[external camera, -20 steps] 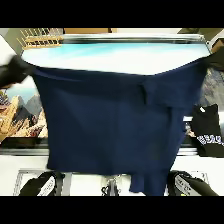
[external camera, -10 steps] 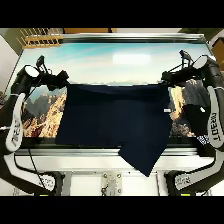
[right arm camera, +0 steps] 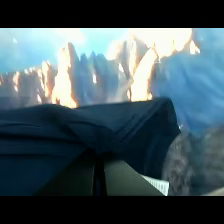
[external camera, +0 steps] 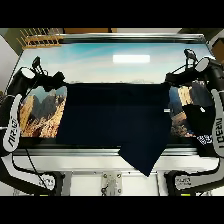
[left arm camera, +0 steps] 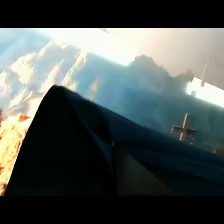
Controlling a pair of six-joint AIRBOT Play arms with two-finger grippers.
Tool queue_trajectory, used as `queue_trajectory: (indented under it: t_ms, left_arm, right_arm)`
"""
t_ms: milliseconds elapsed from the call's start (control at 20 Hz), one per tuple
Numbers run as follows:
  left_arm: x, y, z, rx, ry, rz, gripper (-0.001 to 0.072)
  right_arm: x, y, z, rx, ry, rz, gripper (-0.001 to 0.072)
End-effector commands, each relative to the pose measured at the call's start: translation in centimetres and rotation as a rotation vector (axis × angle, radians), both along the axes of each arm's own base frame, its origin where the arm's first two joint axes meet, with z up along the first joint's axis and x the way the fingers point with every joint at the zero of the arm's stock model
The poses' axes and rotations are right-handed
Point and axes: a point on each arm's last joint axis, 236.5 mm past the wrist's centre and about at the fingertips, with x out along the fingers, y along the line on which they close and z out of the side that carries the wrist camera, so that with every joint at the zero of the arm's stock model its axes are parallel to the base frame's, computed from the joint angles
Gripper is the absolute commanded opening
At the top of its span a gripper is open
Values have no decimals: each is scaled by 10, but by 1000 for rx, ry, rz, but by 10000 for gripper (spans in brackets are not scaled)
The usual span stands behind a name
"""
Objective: Fold the clothes and pants, and hang the long-sleeved shirts on hangers.
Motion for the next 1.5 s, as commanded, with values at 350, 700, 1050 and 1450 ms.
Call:
queue_trajectory:
  t_ms: [350, 700, 1050, 1450]
  left_arm:
    - [-87, -2, -79, 38, 140, -9, 7]
    - [-102, -8, -88, 14, 191, -18, 421]
    - [-158, 44, -13, 103, 191, 37, 552]
    - [-299, 47, -80, -52, 404, 310, 552]
  right_arm:
    - [-126, 9, -86, -3, 213, -16, 17]
    - [-140, 22, -102, 47, 262, -23, 207]
    - [-137, -7, 7, -52, 42, -34, 598]
    - [-151, -2, 79, -58, -159, -46, 598]
